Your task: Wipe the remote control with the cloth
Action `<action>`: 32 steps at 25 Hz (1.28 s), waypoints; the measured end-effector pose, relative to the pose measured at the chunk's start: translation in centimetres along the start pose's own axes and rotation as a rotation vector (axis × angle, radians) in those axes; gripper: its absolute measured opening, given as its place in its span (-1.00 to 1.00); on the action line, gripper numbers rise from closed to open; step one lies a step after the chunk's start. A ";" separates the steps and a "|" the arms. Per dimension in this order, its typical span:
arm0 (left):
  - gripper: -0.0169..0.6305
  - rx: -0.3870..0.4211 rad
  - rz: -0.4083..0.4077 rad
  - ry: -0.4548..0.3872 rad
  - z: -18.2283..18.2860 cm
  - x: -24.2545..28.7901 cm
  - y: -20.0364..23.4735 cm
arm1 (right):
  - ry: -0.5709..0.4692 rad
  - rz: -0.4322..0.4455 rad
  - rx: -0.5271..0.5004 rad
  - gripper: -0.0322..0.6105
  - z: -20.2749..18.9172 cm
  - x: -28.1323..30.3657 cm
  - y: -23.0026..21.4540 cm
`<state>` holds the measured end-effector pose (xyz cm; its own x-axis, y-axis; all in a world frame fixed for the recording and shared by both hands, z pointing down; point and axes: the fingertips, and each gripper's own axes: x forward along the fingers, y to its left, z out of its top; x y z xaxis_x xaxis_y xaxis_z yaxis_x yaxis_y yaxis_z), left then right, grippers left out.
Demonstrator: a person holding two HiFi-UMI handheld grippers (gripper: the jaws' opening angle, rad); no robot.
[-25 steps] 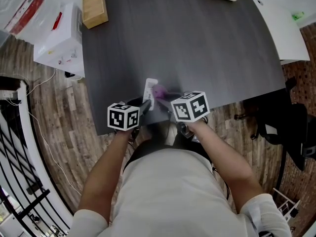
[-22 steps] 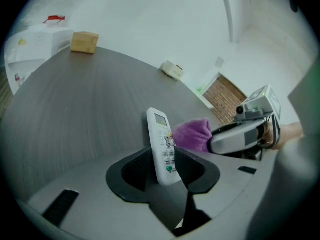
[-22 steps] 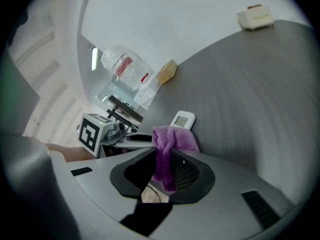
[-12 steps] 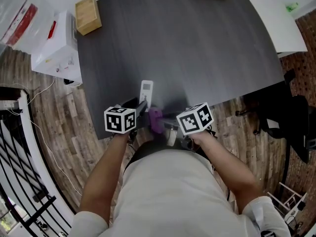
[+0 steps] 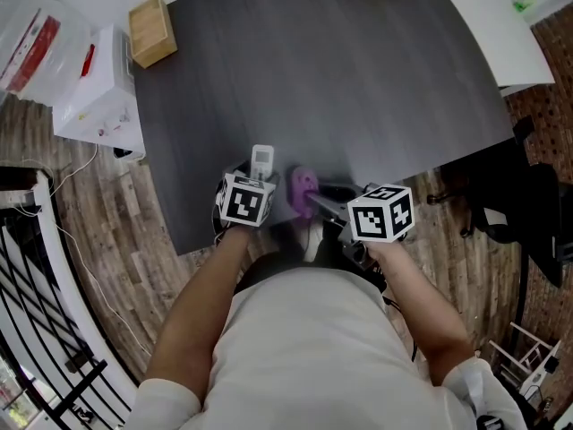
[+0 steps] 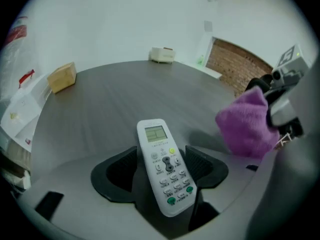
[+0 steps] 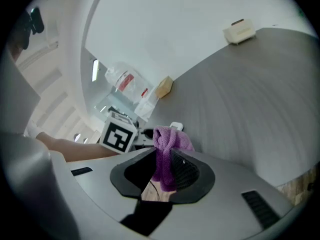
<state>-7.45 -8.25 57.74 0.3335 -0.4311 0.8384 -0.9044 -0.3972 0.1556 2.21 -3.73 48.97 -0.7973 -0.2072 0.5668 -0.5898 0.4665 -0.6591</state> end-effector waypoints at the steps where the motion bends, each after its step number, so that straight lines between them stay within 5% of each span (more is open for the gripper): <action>1: -0.07 0.005 0.021 0.017 -0.2 0.3 0.1 | -0.021 -0.014 0.005 -0.60 0.7 -0.6 -0.5; 10: -0.06 0.086 0.104 0.004 0.3 0.2 0.3 | -0.142 -0.095 0.018 -0.61 5.0 -4.6 -3.6; 16: -0.06 0.097 0.082 0.017 0.6 0.5 0.3 | -0.192 -0.144 -0.025 -0.60 6.0 -9.8 -4.7; 23: -0.07 0.100 0.078 0.012 0.5 0.7 0.3 | -0.180 -0.442 -0.050 -0.61 3.2 -20.6 -12.4; 32: -0.19 0.099 0.012 -0.032 0.4 0.8 -0.3 | -0.173 -0.167 -0.196 -0.60 4.9 -8.7 -4.6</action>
<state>-6.84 -8.78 58.13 0.3328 -0.4613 0.8224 -0.8783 -0.4692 0.0923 11.21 -8.27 44.66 -0.7117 -0.4305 0.5551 -0.6917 0.5676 -0.4466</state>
